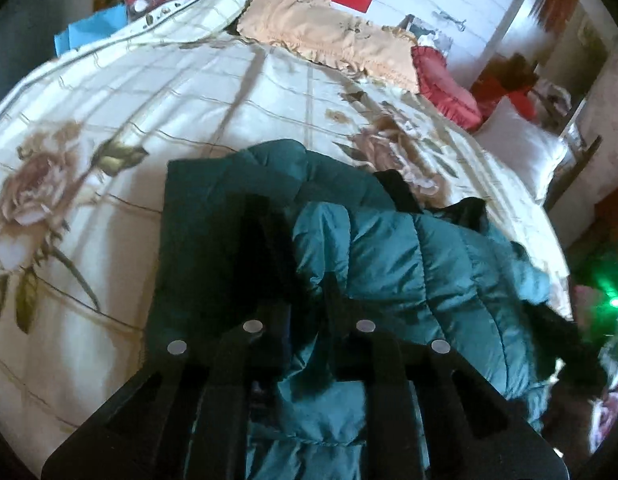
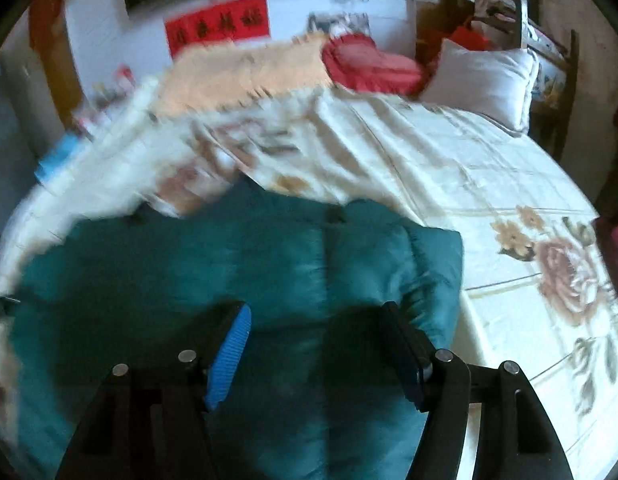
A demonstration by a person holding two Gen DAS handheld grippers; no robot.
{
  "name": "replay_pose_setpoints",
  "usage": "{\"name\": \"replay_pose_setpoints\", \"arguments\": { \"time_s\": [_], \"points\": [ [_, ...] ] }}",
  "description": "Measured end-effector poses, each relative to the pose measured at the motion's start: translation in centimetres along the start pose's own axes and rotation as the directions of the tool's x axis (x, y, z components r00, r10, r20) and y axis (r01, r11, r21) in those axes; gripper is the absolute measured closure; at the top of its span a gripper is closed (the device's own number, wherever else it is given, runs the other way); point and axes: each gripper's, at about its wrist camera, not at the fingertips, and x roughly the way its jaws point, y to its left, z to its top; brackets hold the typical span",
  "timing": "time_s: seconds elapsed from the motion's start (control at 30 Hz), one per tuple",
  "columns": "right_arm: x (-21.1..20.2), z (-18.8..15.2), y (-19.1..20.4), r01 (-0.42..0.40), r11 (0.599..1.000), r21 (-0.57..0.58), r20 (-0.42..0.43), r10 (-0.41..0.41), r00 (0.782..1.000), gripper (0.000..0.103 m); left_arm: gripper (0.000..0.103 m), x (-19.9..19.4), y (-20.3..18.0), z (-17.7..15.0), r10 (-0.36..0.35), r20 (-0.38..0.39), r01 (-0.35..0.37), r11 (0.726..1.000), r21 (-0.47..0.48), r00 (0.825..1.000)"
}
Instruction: Fold large clothes
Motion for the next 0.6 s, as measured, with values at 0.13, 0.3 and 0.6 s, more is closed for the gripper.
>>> {"name": "replay_pose_setpoints", "arguments": {
  "time_s": [0.13,0.3,0.6],
  "points": [
    [-0.2,0.2,-0.7,-0.023,1.000,0.015,-0.008,0.023,1.000,0.037,0.089,-1.5,-0.6,0.0,0.033,0.016,-0.034,0.997,0.063,0.999],
    [-4.6,-0.7,-1.2,-0.102,0.993,0.053,0.057,0.099,0.994,0.037,0.074,-4.8,-1.8,-0.6,0.068,0.111,-0.084,0.986,0.144,0.991],
    [-6.6,-3.0,2.7,-0.152,0.987,-0.049,0.045,0.154,0.987,0.033,0.037,-5.9,-4.5,-1.7,0.056,0.218,-0.102,0.973,0.205,0.974]
  ]
}}
